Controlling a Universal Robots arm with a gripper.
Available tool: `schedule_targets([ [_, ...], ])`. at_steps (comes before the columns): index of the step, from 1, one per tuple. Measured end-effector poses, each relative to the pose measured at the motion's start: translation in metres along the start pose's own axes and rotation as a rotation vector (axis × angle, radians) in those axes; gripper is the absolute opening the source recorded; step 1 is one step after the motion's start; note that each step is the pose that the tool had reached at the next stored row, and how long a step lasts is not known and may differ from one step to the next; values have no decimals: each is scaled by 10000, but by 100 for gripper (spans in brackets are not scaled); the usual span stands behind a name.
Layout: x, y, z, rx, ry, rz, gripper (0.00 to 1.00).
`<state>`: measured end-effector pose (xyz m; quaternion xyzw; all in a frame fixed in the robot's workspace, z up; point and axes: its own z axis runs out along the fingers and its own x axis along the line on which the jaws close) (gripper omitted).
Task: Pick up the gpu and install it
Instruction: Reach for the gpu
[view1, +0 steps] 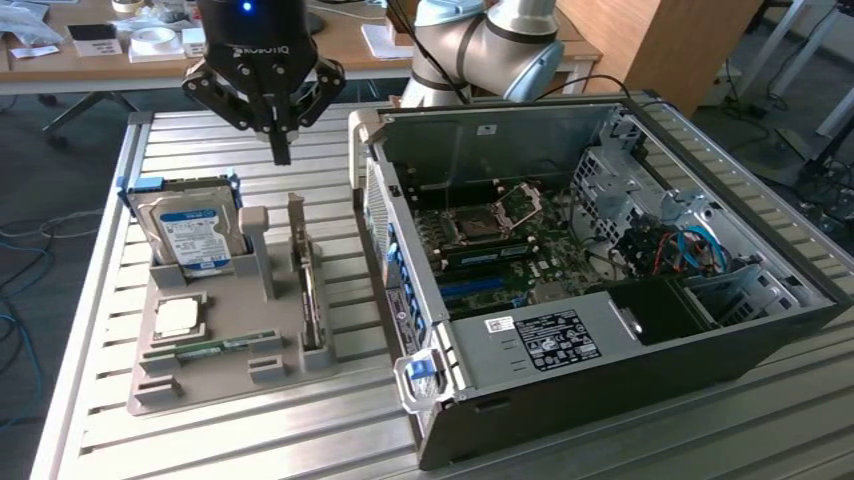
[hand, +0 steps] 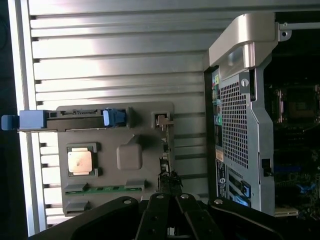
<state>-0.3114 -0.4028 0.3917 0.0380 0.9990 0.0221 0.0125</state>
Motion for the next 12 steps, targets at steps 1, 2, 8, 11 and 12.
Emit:
schedule_targets([
  [1,-1,-13,-1,0,0,3,11],
  [2,-2,-23,-1,0,0,5,11],
  [8,-8,-98,-3,1,-1,17,11],
  [11,-12,-148,-5,1,-1,26,11],
  [12,-13,-162,-6,2,0,27,11],
])
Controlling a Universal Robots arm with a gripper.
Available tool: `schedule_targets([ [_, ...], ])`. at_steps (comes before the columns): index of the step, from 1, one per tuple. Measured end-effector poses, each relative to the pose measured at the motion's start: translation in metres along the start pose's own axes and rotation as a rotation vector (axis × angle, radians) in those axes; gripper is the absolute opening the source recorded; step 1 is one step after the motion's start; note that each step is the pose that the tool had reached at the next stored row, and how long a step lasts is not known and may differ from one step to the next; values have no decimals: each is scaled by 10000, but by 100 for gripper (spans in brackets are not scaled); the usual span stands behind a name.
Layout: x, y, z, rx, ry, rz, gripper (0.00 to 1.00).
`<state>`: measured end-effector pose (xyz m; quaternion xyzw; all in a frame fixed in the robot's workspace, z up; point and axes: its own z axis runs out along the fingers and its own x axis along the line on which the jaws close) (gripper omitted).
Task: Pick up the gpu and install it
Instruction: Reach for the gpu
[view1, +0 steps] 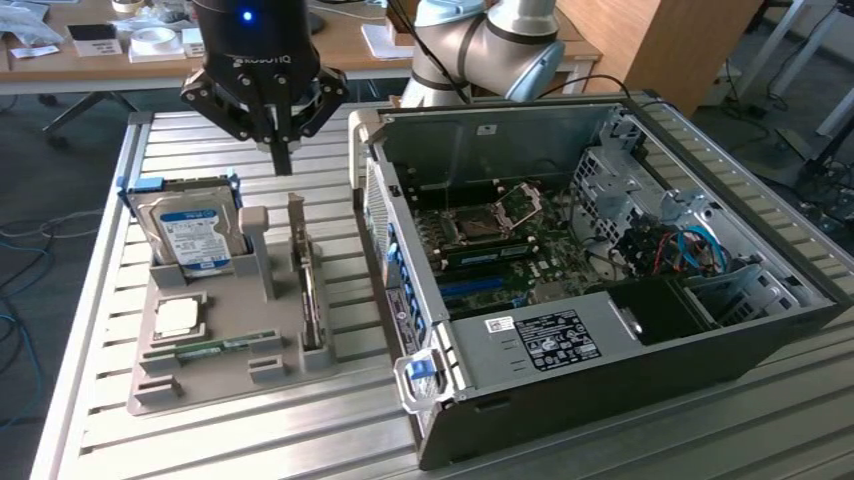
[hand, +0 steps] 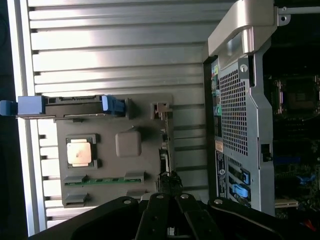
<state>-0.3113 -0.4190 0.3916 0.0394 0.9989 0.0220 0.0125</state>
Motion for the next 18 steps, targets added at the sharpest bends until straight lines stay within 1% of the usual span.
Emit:
schedule_targets([
  [4,-3,-44,-1,0,-1,6,11],
  [11,-4,-55,-2,0,0,3,11],
  [18,-9,-122,-4,4,-1,7,11],
])
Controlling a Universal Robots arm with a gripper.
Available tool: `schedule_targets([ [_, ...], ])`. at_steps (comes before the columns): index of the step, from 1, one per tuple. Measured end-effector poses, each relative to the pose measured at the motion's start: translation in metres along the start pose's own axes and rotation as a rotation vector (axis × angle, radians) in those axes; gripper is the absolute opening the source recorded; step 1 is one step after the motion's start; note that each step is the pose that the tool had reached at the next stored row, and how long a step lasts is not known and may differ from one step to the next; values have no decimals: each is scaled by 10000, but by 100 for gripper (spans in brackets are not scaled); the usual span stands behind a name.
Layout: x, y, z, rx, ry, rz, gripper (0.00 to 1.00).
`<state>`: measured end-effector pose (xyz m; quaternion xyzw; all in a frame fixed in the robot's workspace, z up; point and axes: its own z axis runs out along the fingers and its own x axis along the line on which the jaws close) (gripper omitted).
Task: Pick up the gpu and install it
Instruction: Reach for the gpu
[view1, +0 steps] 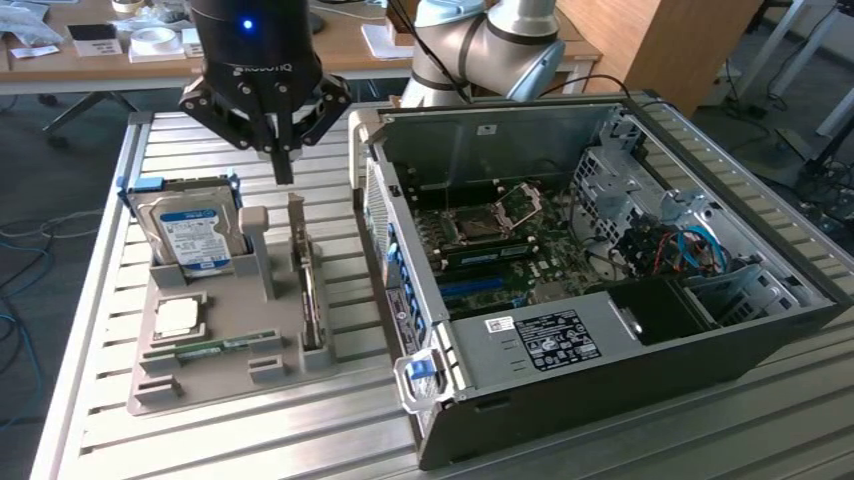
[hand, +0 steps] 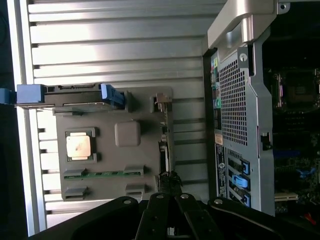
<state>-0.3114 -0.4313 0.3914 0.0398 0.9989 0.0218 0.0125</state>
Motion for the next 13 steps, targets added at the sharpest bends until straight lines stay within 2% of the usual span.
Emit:
schedule_targets([
  [7,-6,-75,1,16,-2,-1,11],
  [13,7,-80,13,18,-1,0,11],
])
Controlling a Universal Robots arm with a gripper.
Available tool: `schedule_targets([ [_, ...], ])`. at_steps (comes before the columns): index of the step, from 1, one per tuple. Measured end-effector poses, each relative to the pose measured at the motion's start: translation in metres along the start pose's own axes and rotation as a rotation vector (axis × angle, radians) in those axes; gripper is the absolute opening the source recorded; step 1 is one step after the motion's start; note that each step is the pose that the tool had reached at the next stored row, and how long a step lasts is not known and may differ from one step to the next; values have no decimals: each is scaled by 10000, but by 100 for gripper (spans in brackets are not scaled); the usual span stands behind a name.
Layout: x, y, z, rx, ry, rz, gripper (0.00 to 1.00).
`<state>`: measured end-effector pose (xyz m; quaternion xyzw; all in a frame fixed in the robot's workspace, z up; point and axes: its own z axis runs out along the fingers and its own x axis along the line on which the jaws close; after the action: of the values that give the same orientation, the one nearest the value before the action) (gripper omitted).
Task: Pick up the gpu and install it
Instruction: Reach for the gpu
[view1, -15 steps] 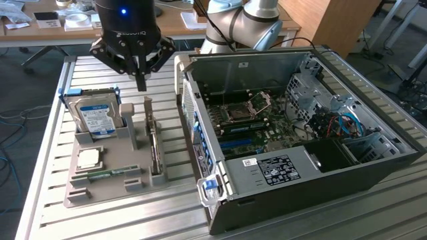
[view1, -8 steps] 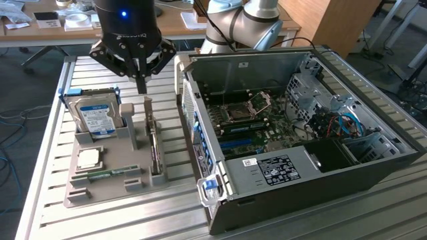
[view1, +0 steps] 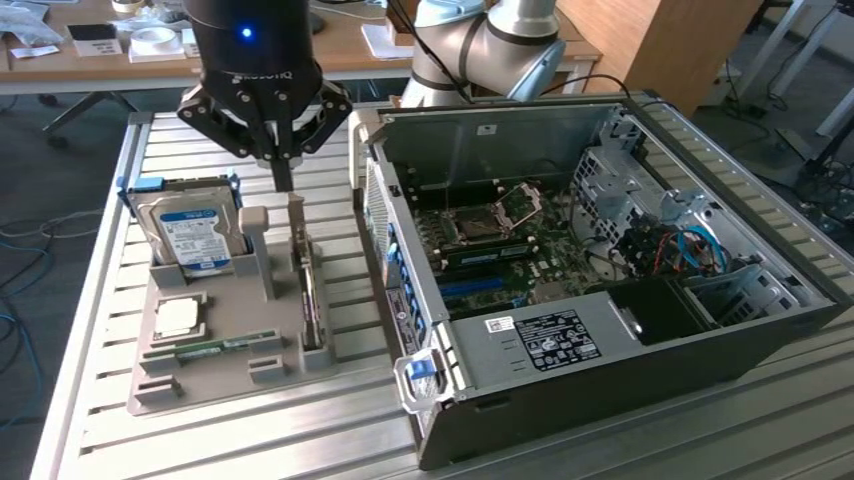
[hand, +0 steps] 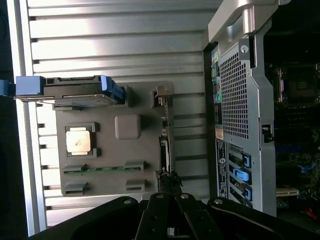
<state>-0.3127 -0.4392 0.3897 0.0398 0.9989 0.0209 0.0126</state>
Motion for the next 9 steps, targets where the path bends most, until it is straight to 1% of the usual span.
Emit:
schedule_targets([
  [6,33,-5,19,-1,0,0,11],
  [9,33,-41,19,-1,1,-1,11],
])
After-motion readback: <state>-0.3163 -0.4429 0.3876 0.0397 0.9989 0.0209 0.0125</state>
